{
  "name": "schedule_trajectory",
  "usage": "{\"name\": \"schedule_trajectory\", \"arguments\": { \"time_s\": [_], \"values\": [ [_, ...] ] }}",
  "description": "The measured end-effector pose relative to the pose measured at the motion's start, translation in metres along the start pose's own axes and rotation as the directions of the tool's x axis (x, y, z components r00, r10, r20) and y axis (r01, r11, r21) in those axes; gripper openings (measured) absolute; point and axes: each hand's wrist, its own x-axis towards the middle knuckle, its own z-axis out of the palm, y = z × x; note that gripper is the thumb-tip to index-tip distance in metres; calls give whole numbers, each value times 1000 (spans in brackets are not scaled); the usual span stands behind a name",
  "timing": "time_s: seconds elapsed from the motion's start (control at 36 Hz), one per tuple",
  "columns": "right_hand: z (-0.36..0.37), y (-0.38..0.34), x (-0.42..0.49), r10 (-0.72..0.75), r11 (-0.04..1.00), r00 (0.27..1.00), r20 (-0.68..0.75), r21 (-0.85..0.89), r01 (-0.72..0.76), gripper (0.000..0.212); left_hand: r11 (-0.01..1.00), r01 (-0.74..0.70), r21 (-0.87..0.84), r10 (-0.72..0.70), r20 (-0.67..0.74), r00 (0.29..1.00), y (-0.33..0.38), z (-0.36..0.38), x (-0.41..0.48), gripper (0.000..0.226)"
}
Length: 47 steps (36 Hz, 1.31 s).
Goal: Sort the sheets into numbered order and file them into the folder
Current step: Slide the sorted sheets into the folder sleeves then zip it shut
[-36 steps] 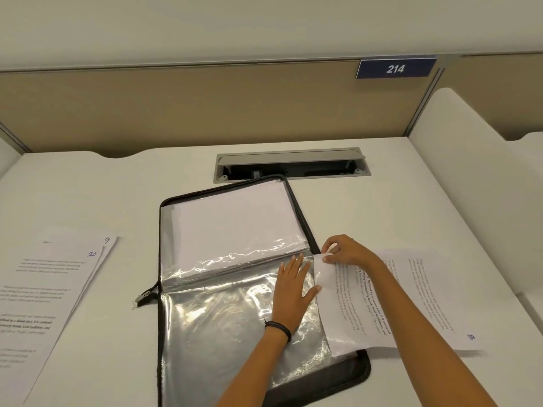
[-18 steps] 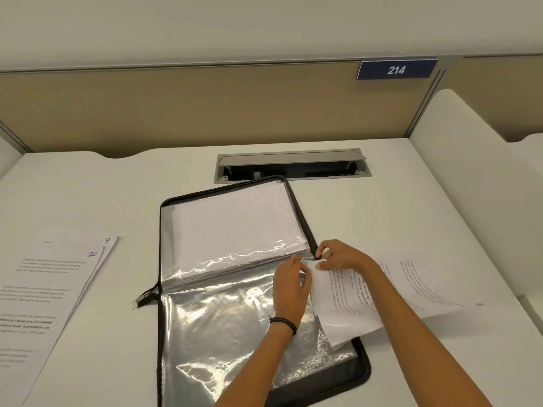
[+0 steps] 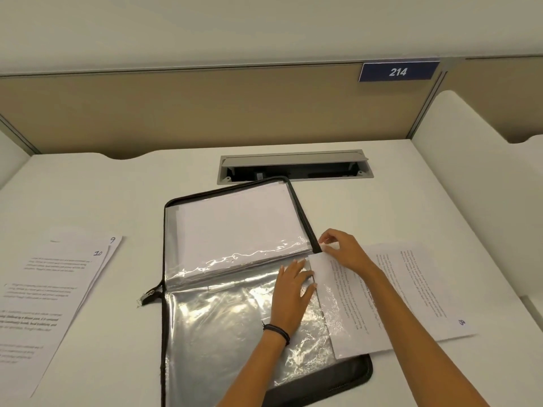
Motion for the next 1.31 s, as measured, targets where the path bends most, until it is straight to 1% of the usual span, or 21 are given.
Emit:
{"name": "schedule_trajectory", "arguments": {
  "time_s": [0.08, 0.11, 0.19, 0.25, 0.36, 0.39, 0.44, 0.47, 0.53, 0.58, 0.64, 0.72, 0.75, 1.0, 1.19, 1.31],
  "values": [
    [-9, 4, -10, -43, 997, 993, -111, 54, 49, 14, 999, 2, 34, -3, 47, 999, 0, -1, -3, 42],
    [-12, 7, -13, -44, 996, 989, -143, 68, 54, 14, 999, 1, 43, -4, 57, 998, 0, -1, -4, 41],
    [-22, 20, -24, 0, 997, 974, -228, 73, 17, 15, 999, -6, 51, 3, 68, 998, 2, -3, -5, 38],
    [-28, 33, -32, 50, 997, 948, -314, 72, -29, 17, 998, -11, 57, 7, 71, 997, 3, -3, -6, 38],
    [-40, 67, -48, 173, 984, 848, -501, 44, -175, 20, 998, -14, 67, 8, 85, 996, 2, -3, -6, 39],
    [-43, 76, -52, 217, 971, 814, -539, 35, -236, 21, 998, -15, 65, 9, 86, 996, 2, -3, -7, 40],
    [-47, 91, -57, 339, 916, 724, -601, 34, -401, 27, 998, -19, 68, 13, 87, 996, 2, -2, -7, 41],
    [-49, 95, -59, 403, 874, 675, -617, 41, -485, 30, 997, -20, 74, 13, 93, 996, 3, -3, -7, 45],
    [-52, 98, -65, 518, 793, 594, -616, 86, -603, 36, 996, -27, 82, 18, 105, 994, 5, -4, -7, 63],
    [-55, 102, -70, 576, 750, 552, -602, 121, -650, 41, 996, -32, 87, 22, 108, 994, 6, -4, -7, 74],
    [-57, 108, -74, 597, 732, 532, -600, 136, -668, 44, 996, -30, 89, 20, 112, 994, 7, -4, -7, 71],
    [-61, 111, -78, 596, 736, 516, -615, 161, -658, 45, 996, -8, 92, -3, 120, 993, 6, -6, -7, 45],
    [-62, 110, -78, 595, 738, 515, -618, 166, -654, 44, 996, -7, 87, -4, 119, 993, 5, -6, -7, 42],
    [-62, 97, -78, 600, 742, 551, -580, 144, -655, 43, 996, 2, 85, -11, 101, 995, 1, -11, -9, 40],
    [-58, 86, -78, 600, 754, 597, -532, 126, -645, 44, 996, 54, 76, -60, 90, 994, -4, -18, -13, 44],
    [-55, 81, -77, 614, 759, 620, -488, 151, -633, 44, 994, 70, 81, -76, 72, 995, -6, -21, -15, 43]
  ]
}}
